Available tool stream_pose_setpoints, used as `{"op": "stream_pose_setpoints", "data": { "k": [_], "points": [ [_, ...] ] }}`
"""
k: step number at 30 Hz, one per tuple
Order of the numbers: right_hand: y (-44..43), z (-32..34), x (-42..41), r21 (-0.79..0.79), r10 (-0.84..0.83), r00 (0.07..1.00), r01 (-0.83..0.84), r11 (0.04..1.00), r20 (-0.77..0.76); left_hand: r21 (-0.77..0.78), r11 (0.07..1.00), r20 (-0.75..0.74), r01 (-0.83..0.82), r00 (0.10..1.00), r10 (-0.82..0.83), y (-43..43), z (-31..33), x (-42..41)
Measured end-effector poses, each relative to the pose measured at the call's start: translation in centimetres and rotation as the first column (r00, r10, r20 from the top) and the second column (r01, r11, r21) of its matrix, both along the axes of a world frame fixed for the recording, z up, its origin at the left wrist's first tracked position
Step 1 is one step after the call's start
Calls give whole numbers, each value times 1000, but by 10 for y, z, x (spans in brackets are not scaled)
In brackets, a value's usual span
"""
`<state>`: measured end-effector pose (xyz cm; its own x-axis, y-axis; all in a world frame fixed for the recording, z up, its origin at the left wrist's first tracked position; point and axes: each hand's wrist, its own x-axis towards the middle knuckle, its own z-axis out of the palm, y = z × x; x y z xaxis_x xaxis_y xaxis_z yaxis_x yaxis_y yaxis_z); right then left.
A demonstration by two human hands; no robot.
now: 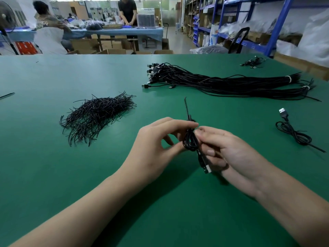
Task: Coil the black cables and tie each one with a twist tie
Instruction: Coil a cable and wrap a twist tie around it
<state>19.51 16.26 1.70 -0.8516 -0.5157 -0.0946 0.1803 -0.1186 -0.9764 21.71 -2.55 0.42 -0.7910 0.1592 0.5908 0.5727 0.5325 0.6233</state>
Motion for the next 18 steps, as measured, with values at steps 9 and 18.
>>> {"op": "stream_pose_setpoints", "data": {
  "k": [9,18],
  "points": [
    [-5,2,4,135,-51,932,106,985,-358,187,982,208,-12,978,-28,2,2,1],
    [-4,3,7,337,61,549,418,844,-834,567,824,384,-5,886,-259,5,8,4]
  ]
}}
